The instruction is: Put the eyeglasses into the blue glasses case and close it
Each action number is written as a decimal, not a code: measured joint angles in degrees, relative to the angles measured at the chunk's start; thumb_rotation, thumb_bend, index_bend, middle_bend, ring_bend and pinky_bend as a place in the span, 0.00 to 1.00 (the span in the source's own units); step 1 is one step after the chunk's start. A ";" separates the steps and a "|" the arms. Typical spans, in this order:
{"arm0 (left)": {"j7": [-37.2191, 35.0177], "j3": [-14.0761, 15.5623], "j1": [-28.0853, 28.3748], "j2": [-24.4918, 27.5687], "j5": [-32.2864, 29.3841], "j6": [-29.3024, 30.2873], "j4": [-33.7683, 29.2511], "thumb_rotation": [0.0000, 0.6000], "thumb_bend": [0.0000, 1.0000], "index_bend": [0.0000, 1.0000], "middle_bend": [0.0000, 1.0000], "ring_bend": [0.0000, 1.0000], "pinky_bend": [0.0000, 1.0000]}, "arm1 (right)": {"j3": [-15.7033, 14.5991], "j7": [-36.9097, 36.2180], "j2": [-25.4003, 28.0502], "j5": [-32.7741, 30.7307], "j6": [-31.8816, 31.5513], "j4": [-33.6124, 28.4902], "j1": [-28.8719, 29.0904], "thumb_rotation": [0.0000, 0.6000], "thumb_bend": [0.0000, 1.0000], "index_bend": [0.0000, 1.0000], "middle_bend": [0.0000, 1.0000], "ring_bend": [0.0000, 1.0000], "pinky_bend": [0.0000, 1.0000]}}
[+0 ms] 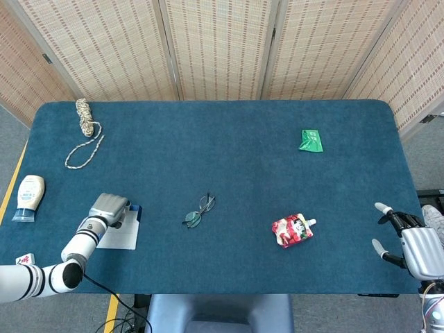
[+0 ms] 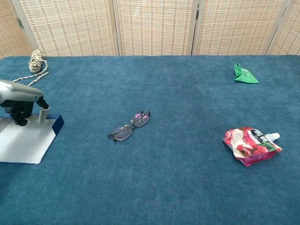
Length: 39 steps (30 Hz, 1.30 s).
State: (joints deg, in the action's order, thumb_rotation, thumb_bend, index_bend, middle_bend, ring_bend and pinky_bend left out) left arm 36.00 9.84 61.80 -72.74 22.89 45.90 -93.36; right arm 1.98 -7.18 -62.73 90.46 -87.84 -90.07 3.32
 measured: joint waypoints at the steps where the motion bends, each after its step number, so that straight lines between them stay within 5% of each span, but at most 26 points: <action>1: 0.12 -0.38 0.19 -0.40 -0.08 0.10 0.32 1.00 0.67 0.14 0.95 0.95 1.00 | 0.02 0.01 0.01 -0.03 -0.05 -0.02 -0.04 1.00 0.29 0.17 0.42 0.34 0.30; 11: 1.95 -1.42 1.48 -2.01 0.11 1.00 0.39 1.00 0.67 0.14 0.95 0.95 1.00 | 0.01 -0.03 0.18 -0.24 -0.41 -0.11 -0.46 1.00 0.29 0.17 0.43 0.34 0.30; 22: -0.23 -0.51 -5.33 1.83 16.09 12.15 -5.54 1.00 0.66 0.13 0.92 0.93 1.00 | 0.16 -0.15 0.05 -0.29 0.20 0.14 -0.12 1.00 0.29 0.17 0.43 0.35 0.30; 32: -1.93 0.29 -11.71 0.54 25.74 15.97 -0.44 1.00 0.25 0.18 0.92 0.93 1.00 | 0.25 0.18 0.09 -0.24 0.20 -0.08 -0.06 1.00 0.29 0.17 0.43 0.35 0.30; 39: -2.63 -0.51 -14.35 -4.48 28.76 14.59 9.59 1.00 0.20 0.20 0.92 0.93 1.00 | 0.17 0.33 0.16 -0.44 0.09 -0.20 -0.32 1.00 0.29 0.17 0.43 0.36 0.30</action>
State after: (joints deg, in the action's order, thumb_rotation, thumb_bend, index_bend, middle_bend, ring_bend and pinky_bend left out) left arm 33.37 9.32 47.44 -77.22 51.65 60.49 -83.77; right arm 2.15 -6.85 -62.57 90.02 -87.75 -90.27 3.00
